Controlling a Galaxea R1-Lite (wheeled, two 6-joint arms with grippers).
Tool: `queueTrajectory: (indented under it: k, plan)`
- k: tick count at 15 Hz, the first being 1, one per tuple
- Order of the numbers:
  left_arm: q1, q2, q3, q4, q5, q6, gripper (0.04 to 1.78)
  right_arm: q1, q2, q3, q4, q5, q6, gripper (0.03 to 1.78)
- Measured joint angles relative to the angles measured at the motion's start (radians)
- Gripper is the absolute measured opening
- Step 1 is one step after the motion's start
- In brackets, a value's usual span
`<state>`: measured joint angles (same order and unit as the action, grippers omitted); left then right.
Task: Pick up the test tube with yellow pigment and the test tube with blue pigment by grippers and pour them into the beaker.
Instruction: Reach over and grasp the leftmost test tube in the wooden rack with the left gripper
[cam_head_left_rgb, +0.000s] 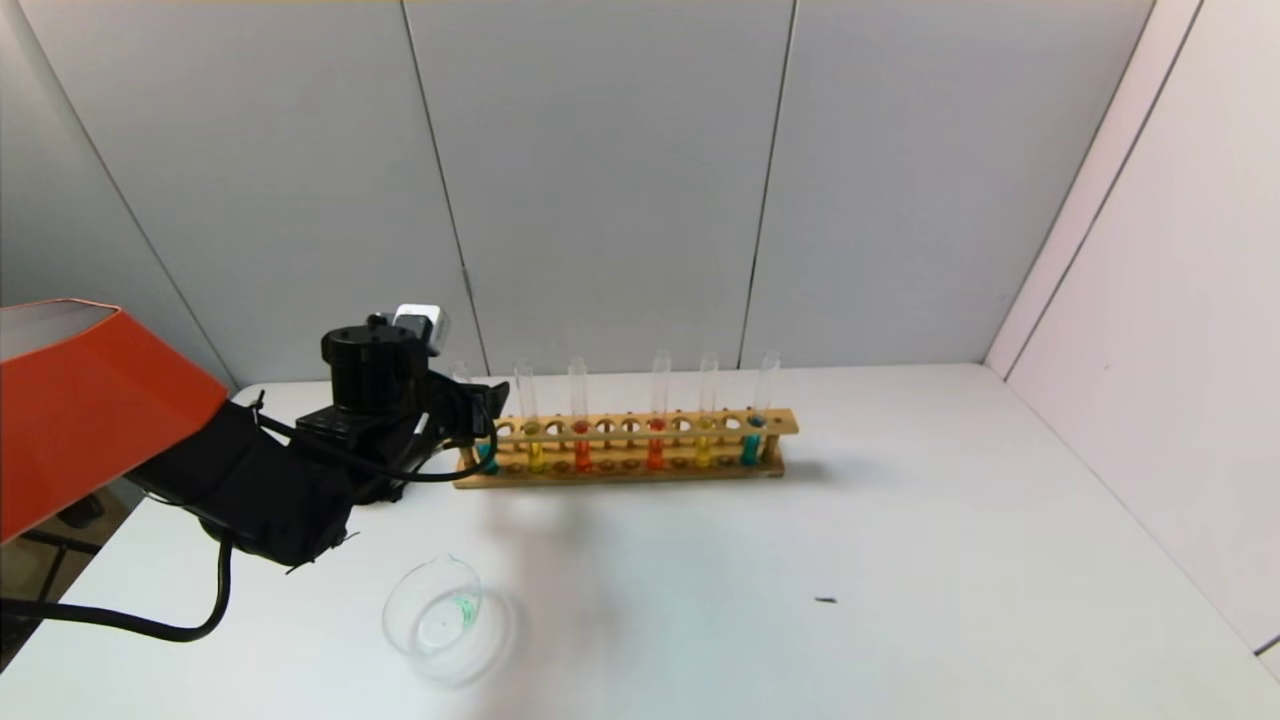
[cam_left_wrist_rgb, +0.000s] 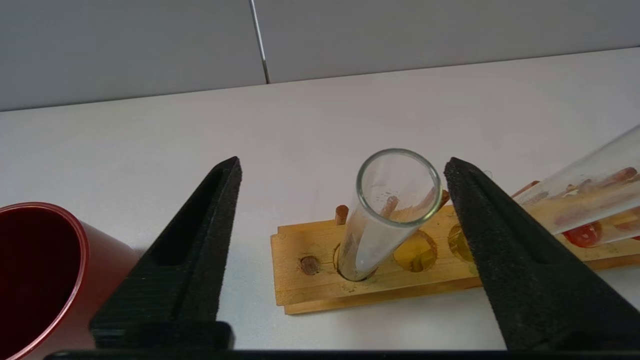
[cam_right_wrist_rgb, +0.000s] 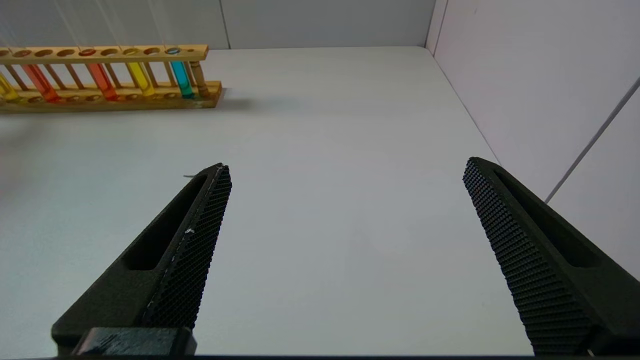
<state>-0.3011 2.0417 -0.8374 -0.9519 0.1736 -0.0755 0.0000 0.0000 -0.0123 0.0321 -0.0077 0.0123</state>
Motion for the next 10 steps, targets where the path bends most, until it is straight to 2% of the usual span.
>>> queueTrajectory:
  k: [5, 6, 7, 10]
  plan:
    - [-0.001, 0.004, -0.001, 0.000, 0.010, 0.001, 0.51, -0.001, 0.000, 0.000, 0.000, 0.000, 0.000, 1.70]
    - [-0.003, 0.003, -0.001, 0.000, 0.010, 0.001, 0.38, -0.001, 0.000, 0.000, 0.000, 0.000, 0.000, 1.70]
    - [-0.003, 0.003, -0.001, 0.000, 0.010, 0.000, 0.33, -0.001, 0.000, 0.000, 0.000, 0.000, 0.000, 1.70]
    - [-0.003, -0.001, 0.002, 0.001, 0.015, 0.001, 0.33, 0.000, 0.000, 0.000, 0.000, 0.000, 0.000, 1.70]
